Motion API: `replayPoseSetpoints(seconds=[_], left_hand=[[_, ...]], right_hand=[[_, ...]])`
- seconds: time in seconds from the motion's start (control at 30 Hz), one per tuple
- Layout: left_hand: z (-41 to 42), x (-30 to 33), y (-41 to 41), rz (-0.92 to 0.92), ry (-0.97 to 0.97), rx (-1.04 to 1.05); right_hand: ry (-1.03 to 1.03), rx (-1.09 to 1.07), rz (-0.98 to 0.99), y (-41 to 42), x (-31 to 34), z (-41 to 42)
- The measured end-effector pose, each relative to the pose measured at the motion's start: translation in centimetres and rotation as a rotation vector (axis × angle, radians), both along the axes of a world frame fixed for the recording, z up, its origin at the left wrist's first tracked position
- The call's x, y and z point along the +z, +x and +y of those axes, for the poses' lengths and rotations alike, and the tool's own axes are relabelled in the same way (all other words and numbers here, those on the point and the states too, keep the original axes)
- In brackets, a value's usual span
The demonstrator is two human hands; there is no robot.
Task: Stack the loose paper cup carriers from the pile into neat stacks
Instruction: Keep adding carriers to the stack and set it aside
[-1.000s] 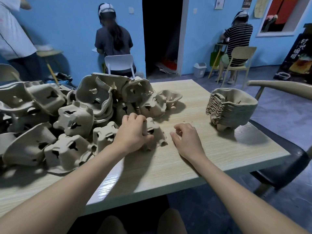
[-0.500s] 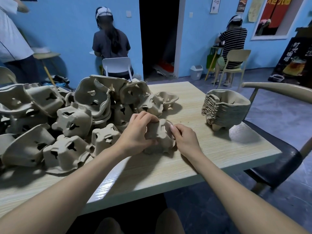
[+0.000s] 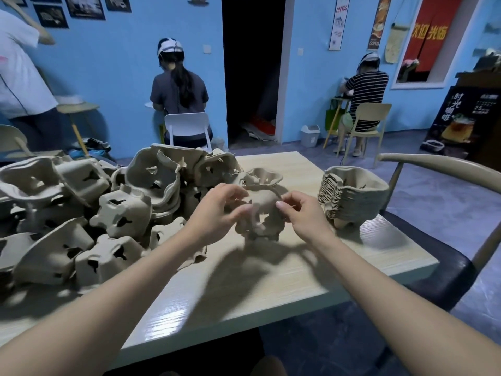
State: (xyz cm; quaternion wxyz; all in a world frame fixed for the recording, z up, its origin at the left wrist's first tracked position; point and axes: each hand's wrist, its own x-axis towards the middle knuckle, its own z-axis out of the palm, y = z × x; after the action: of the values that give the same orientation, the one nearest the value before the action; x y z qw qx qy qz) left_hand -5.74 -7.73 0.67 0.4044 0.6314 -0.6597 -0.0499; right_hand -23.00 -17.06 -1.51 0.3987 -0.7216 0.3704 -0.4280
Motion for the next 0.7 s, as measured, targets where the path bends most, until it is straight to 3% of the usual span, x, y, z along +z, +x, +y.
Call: replayPoseSetpoints(seconds=[0.2, 0.33, 0.5, 0.7], left_hand=[[-1.3, 1.4, 1.1, 0.098, 0.008, 0.241], [-2.2, 1.1, 1.3, 0.209, 0.130, 0.185], [-2.1, 0.9, 1.4, 0.529, 0.078, 0.058], [-1.8, 2.8, -0.3, 0.182, -0.125, 0.160]], right_hand=[[0.012, 0.078, -0.099, -0.1, 2.6, 0.3], [0.063, 0.133, -0.165, -0.2, 2.8, 0.4], [0.154, 0.106, -0.177, -0.6, 2.5, 0.0], [0.088, -0.037, -0.114, -0.6, 3.9, 0.3]])
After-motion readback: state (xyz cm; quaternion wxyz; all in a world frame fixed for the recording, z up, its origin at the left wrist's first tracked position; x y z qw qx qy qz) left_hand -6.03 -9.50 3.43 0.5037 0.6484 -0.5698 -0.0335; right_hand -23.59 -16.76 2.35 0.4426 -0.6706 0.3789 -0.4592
